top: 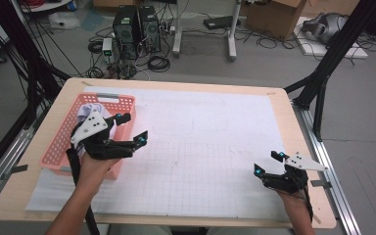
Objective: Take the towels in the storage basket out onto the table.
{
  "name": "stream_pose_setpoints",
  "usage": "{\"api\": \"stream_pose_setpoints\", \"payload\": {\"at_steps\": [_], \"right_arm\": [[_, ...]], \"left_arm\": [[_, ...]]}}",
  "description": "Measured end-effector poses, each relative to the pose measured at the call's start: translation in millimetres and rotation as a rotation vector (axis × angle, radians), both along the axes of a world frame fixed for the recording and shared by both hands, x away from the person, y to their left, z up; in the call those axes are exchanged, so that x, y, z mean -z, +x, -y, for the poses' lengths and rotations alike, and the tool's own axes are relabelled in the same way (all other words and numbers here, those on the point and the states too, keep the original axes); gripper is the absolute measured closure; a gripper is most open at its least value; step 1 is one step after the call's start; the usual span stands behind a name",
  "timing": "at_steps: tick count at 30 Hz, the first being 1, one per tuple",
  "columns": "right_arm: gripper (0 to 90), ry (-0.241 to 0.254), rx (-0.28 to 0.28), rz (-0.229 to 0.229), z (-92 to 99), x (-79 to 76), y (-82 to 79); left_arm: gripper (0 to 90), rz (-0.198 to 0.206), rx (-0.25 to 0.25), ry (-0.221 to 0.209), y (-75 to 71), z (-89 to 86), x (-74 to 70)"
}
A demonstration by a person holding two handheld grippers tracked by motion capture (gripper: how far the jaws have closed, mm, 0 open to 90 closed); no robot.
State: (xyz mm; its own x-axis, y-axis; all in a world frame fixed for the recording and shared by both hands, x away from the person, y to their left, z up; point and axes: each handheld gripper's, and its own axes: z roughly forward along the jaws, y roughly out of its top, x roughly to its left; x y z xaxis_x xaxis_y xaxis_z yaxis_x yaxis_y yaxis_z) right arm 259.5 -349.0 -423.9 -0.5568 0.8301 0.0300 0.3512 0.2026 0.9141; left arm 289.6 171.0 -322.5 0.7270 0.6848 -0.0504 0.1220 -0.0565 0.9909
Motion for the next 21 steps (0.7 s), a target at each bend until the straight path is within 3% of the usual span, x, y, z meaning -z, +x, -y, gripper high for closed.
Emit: {"api": "stream_pose_setpoints", "payload": {"at_steps": [10, 14, 17, 21], "right_arm": [[14.9, -0.001, -0.001, -0.005, 0.0, 0.6, 0.4], [14.9, -0.004, -0.004, -0.006, -0.9, 1.0, 1.5], [14.9, -0.005, -0.006, -0.01, -1.5, 1.3, 1.7], [14.9, -0.004, -0.003, -0.012, -1.3, 1.3, 1.5]], "left_arm": [[16.7, -0.028, -0.107, 0.026, 14.0, -46.3, -11.6], [16.7, -0.069, -0.162, 0.044, 22.3, -66.3, -9.9], [16.7, -0.124, -0.226, 0.068, 31.4, -82.4, -1.3], [16.8, -0.163, -0.274, 0.09, 38.3, -93.1, 6.3]]}}
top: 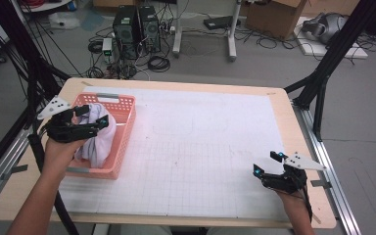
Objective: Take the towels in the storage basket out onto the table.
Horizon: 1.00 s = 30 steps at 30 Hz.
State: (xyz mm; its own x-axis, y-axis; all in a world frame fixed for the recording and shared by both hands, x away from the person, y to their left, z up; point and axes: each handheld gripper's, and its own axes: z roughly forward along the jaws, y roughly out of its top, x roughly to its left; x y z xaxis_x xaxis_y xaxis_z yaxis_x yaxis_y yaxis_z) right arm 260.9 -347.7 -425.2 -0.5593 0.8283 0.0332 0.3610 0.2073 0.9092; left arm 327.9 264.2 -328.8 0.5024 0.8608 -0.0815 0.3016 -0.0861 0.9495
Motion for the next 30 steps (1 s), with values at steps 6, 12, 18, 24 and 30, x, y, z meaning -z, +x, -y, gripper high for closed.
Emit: {"api": "stream_pose_setpoints", "payload": {"at_steps": [6, 12, 18, 24, 30], "right_arm": [[14.9, -0.001, -0.001, -0.002, -0.1, 0.5, 0.3], [14.9, -0.007, -0.009, -0.006, -2.0, 1.3, 0.9], [14.9, -0.014, -0.013, -0.008, -2.9, 1.6, 1.2], [14.9, -0.014, -0.012, -0.011, -3.1, 1.0, 0.5], [14.9, -0.019, -0.016, -0.006, -3.1, 1.6, 1.0]], "left_arm": [[16.9, -0.113, -0.113, 0.098, 12.2, -15.0, 16.9], [17.7, -0.241, -0.128, 0.132, 24.9, -20.0, 33.2], [17.6, -0.329, -0.165, 0.207, 36.8, -16.5, 45.3], [11.5, -0.436, -0.223, 0.293, 50.2, -16.0, 65.2], [3.8, -0.472, -0.224, 0.286, 57.8, -19.6, 77.7]]}}
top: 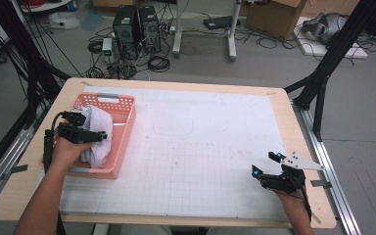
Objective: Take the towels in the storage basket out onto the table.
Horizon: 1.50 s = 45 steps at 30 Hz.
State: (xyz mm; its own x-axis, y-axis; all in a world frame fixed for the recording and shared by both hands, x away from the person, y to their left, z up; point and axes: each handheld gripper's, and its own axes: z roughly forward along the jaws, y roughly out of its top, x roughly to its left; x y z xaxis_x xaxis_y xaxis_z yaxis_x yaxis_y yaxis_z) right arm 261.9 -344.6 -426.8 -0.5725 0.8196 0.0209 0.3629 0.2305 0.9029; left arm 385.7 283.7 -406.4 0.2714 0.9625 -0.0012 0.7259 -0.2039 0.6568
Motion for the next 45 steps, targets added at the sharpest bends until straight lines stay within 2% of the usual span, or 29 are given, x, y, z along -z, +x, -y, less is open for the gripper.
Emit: {"api": "stream_pose_setpoints", "payload": {"at_steps": [1, 3, 8, 9, 12, 13, 16, 17, 19, 21, 24, 28, 31, 35, 36, 37, 42, 45], "right_arm": [[14.9, 0.001, 0.0, -0.002, -0.1, 0.0, 0.0], [15.0, 0.002, -0.002, -0.006, -0.2, 0.2, 0.1], [14.9, 0.006, 0.0, -0.007, 0.0, 0.7, 0.1], [15.0, 0.016, 0.001, -0.009, 0.3, 1.5, 0.2], [15.0, 0.025, 0.005, -0.015, 0.3, 2.0, 0.1], [15.0, 0.027, 0.001, -0.016, 0.9, 2.6, 1.7], [15.0, 0.01, -0.007, -0.017, 1.8, 3.9, 3.1], [15.0, 0.01, -0.007, -0.017, 1.8, 3.9, 3.1], [15.0, 0.008, -0.006, -0.015, 2.5, 2.6, 1.7], [15.0, 0.01, -0.005, -0.011, 2.5, 1.9, 1.3], [15.0, 0.011, 0.002, -0.01, 1.5, 0.7, 0.5], [15.0, 0.009, 0.005, -0.013, 1.1, 0.8, 0.8], [15.0, 0.013, 0.007, -0.011, 0.7, 0.2, -0.2], [15.0, 0.018, 0.01, -0.008, 1.5, -0.3, -2.0], [15.0, 0.017, 0.011, -0.011, 1.9, -0.6, -2.4], [15.0, 0.017, 0.011, -0.011, 1.9, -0.6, -2.4], [15.0, 0.019, 0.012, -0.006, 1.9, -1.1, -2.6], [15.0, 0.019, 0.011, -0.01, 1.3, -1.3, -2.8]], "left_arm": [[3.6, 0.0, 0.0, 0.0, 0.0, 0.0, 0.0], [2.2, -0.017, -0.005, 0.036, 2.0, 0.5, 5.5], [1.8, -0.016, -0.014, 0.076, 5.0, 4.4, 9.9], [3.1, -0.013, -0.025, 0.108, 6.2, 6.4, 11.2], [7.4, -0.006, -0.036, 0.119, 6.5, 7.4, 11.0], [18.5, 0.0, -0.039, 0.12, 5.8, 6.8, 9.8], [38.8, 0.02, -0.022, 0.11, 1.7, 4.6, 5.2], [38.8, 0.023, -0.014, 0.106, 0.5, 4.2, 4.2], [47.8, 0.033, -0.018, 0.087, -1.3, 3.1, 3.2], [49.9, 0.04, -0.027, 0.047, -2.0, 0.9, 1.5], [55.2, 0.055, -0.015, -0.013, -3.6, -3.7, -1.8], [56.5, 0.117, 0.015, -0.061, -7.8, -3.7, -6.7], [56.5, 0.181, 0.038, -0.094, -12.7, -4.0, -11.4], [56.3, 0.291, 0.041, -0.154, -21.2, -7.8, -18.7], [56.2, 0.347, 0.037, -0.194, -25.9, -10.6, -23.5], [56.2, 0.347, 0.037, -0.194, -25.9, -10.6, -23.5], [55.8, 0.485, 0.062, -0.301, -37.5, -14.1, -37.0], [55.7, 0.548, 0.095, -0.326, -44.2, -11.7, -43.6]]}}
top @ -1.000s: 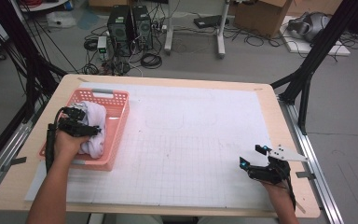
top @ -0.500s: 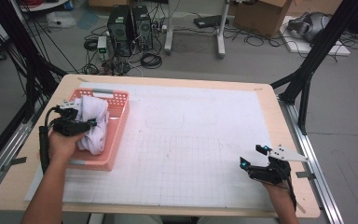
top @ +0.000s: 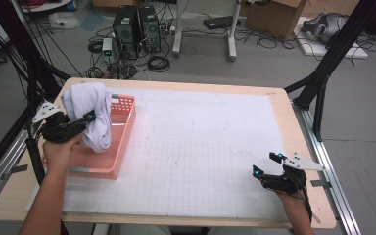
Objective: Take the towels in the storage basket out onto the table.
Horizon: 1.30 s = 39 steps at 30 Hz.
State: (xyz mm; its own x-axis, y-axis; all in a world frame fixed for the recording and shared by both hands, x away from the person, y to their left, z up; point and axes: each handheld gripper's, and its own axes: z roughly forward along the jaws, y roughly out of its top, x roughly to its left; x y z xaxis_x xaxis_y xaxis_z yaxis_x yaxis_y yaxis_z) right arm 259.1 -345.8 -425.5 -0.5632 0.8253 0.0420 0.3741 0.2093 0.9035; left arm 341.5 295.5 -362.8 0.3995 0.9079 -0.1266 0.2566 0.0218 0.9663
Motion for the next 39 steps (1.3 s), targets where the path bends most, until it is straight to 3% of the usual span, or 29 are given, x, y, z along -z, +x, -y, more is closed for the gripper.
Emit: {"api": "stream_pose_setpoints", "payload": {"at_steps": [4, 8, 13, 21, 28, 39], "right_arm": [[15.0, -0.001, -0.006, 0.005, -0.8, -0.3, 0.3], [15.0, -0.002, -0.005, 0.004, -1.3, -0.3, 0.1], [15.0, -0.004, -0.006, 0.007, -1.6, -0.4, 0.2], [15.0, -0.001, -0.006, 0.008, -2.1, -0.6, -0.4], [15.0, -0.001, -0.008, 0.007, -2.3, -0.7, -0.3], [15.0, -0.002, -0.009, 0.006, -1.6, -0.5, 0.2]], "left_arm": [[55.6, 0.069, 0.053, -0.026, -9.2, 7.4, -10.9], [55.7, 0.113, 0.091, -0.032, -15.0, 16.3, -18.7], [55.8, 0.151, 0.133, -0.053, -19.0, 24.9, -26.0], [55.8, 0.216, 0.26, -0.111, -23.4, 44.6, -39.3], [55.7, 0.237, 0.401, -0.153, -23.8, 70.7, -43.3], [55.2, 0.218, 0.538, -0.149, -26.6, 132.8, -33.0]]}}
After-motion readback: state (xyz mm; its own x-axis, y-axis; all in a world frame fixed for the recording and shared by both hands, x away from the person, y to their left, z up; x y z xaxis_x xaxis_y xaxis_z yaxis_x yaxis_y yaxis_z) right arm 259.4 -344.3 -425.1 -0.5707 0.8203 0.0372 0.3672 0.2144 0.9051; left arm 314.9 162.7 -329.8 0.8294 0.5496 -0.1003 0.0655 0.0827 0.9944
